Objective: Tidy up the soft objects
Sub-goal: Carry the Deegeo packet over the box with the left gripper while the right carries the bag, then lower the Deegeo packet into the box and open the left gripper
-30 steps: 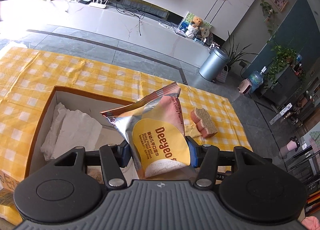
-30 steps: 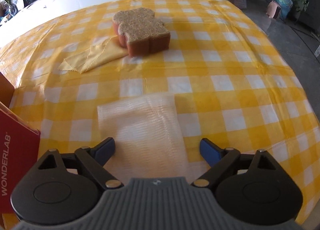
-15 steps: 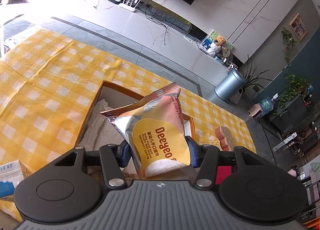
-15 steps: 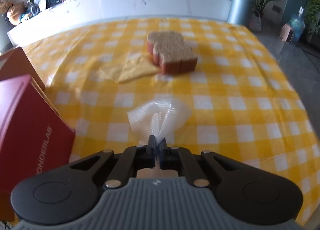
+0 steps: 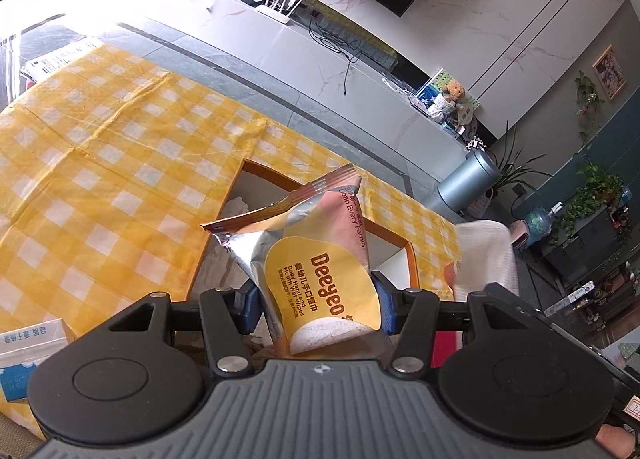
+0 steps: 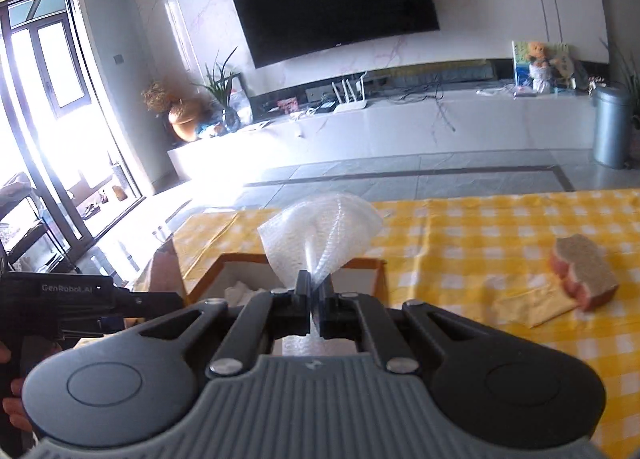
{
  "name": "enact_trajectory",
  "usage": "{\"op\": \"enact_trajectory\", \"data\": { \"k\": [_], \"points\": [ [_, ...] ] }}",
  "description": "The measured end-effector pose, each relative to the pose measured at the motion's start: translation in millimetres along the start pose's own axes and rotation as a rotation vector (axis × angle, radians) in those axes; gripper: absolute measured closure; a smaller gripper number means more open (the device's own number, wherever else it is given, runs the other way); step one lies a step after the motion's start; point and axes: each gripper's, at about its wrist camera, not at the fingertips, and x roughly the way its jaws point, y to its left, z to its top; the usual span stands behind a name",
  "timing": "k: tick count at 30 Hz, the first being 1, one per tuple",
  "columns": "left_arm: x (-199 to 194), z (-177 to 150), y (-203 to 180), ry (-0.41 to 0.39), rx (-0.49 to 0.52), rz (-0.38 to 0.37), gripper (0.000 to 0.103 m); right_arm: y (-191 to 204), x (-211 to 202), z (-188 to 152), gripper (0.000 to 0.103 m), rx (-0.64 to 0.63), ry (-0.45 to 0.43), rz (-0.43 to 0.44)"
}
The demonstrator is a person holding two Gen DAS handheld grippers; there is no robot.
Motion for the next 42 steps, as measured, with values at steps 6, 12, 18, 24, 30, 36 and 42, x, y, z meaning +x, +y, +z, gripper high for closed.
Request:
{"op": "enact_trajectory", "data": {
  "k": [6, 12, 18, 24, 30, 36, 42],
  "points": [
    [-7, -2, -3, -0.043, 0.045, 0.047, 0.041, 33, 86, -13, 0.102, -0.029, 0.159, -0.105],
    [-9, -1, -5, -0.044, 0.058, 0.039, 0.042, 38, 124, -23, 0.090, -0.114, 0.228, -0.245],
    [-6, -2, -9, -0.048, 0.077, 0.047, 0.042, 41, 100, -17, 0.029, -0.184, 0.135, -0.266],
    [4, -8, -16, -0.016, 0.103, 0.032, 0.042, 24, 51, 1, 0.009, -0.234, -0.015, -0.309],
    [4, -14, -36, -0.037, 0.172, 0.034, 0.043, -24, -2, 3, 0.006, -0.238, -0.120, -0.421],
    [13, -21, -41, 0.004, 0.203, -0.034, 0.042, -85, -35, -4, 0.006, -0.004, -0.147, -0.486],
    [32, -23, -50, -0.037, 0.249, -0.063, 0.042, -106, -41, -19, 0.006, 0.055, -0.158, -0.485]
  ]
}}
